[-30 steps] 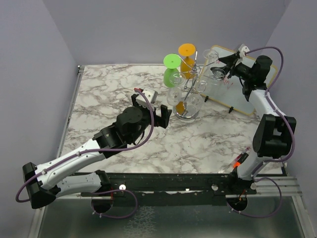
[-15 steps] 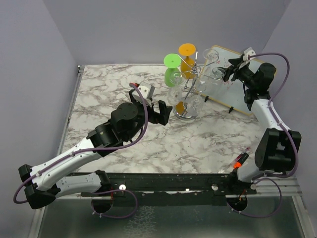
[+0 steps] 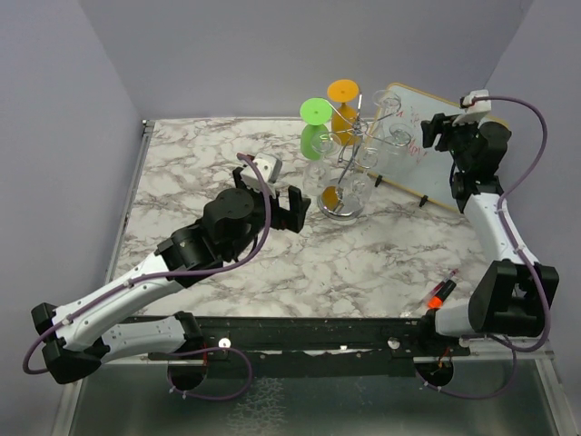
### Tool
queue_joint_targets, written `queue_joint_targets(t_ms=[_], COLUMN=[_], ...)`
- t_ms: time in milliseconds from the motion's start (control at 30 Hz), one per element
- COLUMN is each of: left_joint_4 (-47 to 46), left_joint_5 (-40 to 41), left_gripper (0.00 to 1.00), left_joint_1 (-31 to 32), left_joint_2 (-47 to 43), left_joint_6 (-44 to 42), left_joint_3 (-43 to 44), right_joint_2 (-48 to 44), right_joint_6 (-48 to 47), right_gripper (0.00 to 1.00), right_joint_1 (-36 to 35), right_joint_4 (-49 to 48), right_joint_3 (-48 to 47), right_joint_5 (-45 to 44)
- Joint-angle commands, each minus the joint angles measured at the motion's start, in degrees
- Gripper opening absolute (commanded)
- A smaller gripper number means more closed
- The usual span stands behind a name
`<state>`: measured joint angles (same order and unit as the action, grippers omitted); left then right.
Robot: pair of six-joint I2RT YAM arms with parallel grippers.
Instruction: Place the wine glass upside down on the wine glass rack
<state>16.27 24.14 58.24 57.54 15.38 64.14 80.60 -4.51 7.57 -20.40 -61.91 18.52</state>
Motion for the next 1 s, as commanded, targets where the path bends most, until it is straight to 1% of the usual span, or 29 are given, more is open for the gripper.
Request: queue_joint_targets(t_ms=[0,100,200,267,333,367,400,467,500,600,667,833,967], left_joint_4=[2.26,3.94,5.36,6.16,7.07,7.67,8.42,9.87,10.67,13.25,14.70,18.59,24.09], left_joint_5=[2.57,3.90,5.86,6.68,7.32,7.59,7.83,8.43,9.00,11.64,13.46,15.74,17.06], left_gripper=[0.95,0.98,0.99,0.99,0.99,0.99,0.99,0.99,0.99,0.99,0.99,0.99,0.99], left_joint_1=[-0.14,-0.14,-0.14,-0.14,-0.14,-0.14,-0.14,-0.14,-0.14,-0.14,-0.12,-0.14,-0.09], left_joint_2=[-1.78,-2.63,-4.58,-6.19,-7.88,-8.75,-9.48,-11.27,-11.83,-13.56,-14.94,-17.99,-19.03], left_joint_6=[-0.19,-0.50,-0.73,-1.27,-1.79,-1.90,-1.98,-2.29,-2.43,-2.82,-3.13,-2.81,-2.84], left_joint_3=[2.10,2.67,2.65,2.45,2.48,2.55,2.72,3.04,3.32,4.72,5.74,8.35,11.69], right_joint_2=[-4.48,-7.53,-11.58,-14.93,-18.68,-20.45,-22.39,-25.99,-27.84,-33.14,-36.97,-44.22,-45.86], right_joint_6=[6.75,12.27,21.92,27.49,30.48,31.43,31.75,32.48,32.43,32.59,32.13,29.94,28.49], right_gripper=[0.70,0.70,0.71,0.71,0.72,0.76,0.85,0.95,0.98,1.00,1.00,1.00,1.00], right_joint_1=[0.01,0.03,0.01,-0.01,-0.01,0.01,0.01,-0.01,0.04,0.04,0.01,0.06,0.03], right_joint_4=[13.68,26.75,38.39,44.07,48.18,50.04,51.79,56.63,59.52,69.49,73.93,80.23,83.40], right_joint_3=[-1.90,-4.33,-4.42,-2.61,0.10,1.49,2.60,3.86,4.01,0.21,-2.77,-11.03,-16.64], right_joint_5=[-14.55,-19.88,-25.05,-23.77,-19.62,-17.64,-15.91,-16.35,-16.79,-18.30,-17.64,-18.24,-22.50])
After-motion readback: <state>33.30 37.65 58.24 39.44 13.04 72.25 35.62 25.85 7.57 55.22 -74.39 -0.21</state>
